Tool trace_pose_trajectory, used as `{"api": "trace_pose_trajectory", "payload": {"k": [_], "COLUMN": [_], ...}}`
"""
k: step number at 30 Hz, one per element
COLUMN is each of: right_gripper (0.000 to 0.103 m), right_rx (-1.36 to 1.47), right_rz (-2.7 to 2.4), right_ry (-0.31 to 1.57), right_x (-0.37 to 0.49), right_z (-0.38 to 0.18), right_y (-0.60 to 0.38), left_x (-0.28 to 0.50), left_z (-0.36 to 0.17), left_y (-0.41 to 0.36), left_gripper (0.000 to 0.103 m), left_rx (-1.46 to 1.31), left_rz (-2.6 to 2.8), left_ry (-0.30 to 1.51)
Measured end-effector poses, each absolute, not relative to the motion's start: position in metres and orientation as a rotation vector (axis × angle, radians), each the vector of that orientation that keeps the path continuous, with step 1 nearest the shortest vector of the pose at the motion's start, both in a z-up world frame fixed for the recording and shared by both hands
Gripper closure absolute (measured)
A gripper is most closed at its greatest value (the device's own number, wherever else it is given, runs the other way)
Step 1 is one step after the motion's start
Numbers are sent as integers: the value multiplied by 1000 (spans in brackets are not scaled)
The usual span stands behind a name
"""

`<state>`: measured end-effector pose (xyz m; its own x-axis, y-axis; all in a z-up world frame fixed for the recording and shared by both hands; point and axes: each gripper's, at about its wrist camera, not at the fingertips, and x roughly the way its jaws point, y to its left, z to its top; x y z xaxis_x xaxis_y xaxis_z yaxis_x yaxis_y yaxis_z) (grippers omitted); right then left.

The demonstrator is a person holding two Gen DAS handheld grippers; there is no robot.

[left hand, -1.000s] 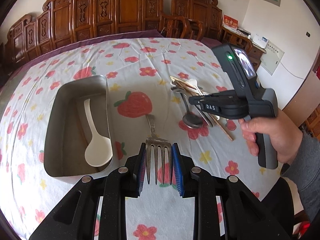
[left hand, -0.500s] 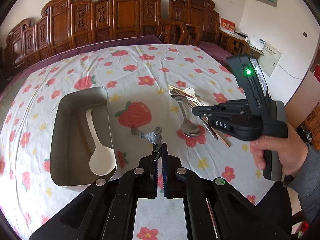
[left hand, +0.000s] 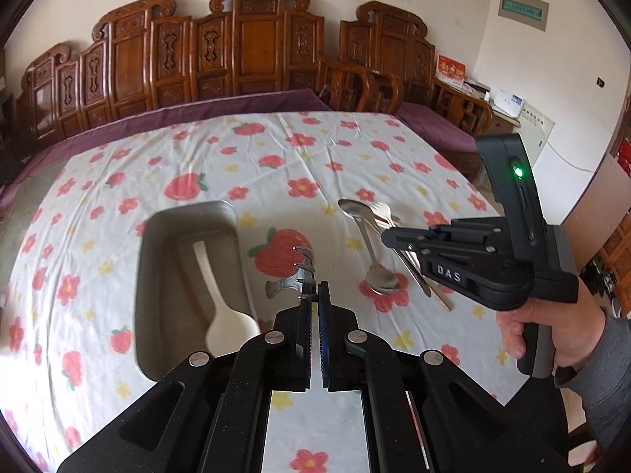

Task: Organize utensils
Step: 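Carry the fork with the left tool over the tray while the right tool lifts the spoon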

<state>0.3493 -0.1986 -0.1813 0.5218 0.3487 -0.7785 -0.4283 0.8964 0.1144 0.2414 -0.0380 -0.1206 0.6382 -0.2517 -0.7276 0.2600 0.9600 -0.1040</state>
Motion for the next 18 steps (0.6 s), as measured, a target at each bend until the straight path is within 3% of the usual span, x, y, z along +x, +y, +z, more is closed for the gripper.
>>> {"api": "trace_pose_trajectory", "payload": {"k": [18], "right_gripper": [99], "right_rx": [-107], "right_rz": [562], "right_ry": [826], "right_x": [335], "right_z": [-139], "right_y": [-153], "left_x": [248], "left_z": [-75], "left_y": [22], "left_gripper": [101], "left_rx": [-70], "left_rz": [-269], "left_ry": [705]}}
